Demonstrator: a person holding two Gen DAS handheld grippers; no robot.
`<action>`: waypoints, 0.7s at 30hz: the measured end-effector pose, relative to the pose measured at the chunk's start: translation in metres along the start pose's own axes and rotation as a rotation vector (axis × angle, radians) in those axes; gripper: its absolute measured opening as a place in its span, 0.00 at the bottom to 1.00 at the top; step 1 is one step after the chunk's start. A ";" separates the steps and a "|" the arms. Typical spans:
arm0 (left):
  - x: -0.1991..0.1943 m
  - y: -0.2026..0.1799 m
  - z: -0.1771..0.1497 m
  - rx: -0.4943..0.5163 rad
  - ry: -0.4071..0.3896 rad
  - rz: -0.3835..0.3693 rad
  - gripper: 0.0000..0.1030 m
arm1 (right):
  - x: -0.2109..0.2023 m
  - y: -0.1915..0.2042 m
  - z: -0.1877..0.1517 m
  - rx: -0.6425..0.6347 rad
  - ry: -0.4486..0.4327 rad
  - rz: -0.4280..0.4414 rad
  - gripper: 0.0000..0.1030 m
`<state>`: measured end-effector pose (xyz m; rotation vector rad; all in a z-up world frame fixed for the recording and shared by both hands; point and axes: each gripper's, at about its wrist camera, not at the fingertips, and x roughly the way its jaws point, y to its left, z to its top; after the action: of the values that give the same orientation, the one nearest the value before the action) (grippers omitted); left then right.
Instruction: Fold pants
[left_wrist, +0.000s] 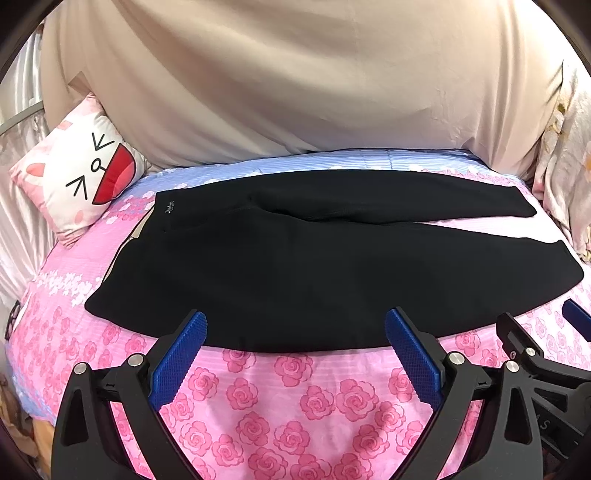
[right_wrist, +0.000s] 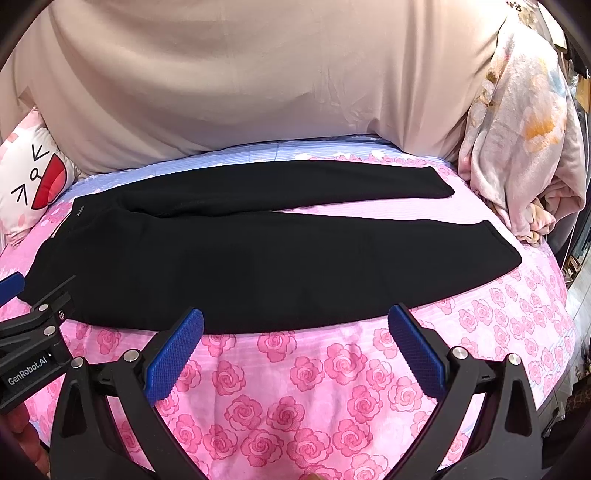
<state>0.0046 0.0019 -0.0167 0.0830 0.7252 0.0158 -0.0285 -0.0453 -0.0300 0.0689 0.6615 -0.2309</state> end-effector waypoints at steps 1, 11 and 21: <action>0.000 0.000 0.000 0.000 0.001 0.000 0.93 | 0.000 0.000 0.000 -0.001 0.000 -0.001 0.95; -0.002 0.001 0.001 0.002 -0.001 0.002 0.93 | -0.002 -0.001 0.002 0.002 -0.001 0.002 0.95; -0.003 -0.002 0.004 0.006 0.000 0.004 0.93 | -0.003 -0.001 0.003 0.003 -0.005 0.003 0.95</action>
<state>0.0048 -0.0001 -0.0120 0.0900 0.7254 0.0175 -0.0297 -0.0461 -0.0258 0.0717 0.6561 -0.2291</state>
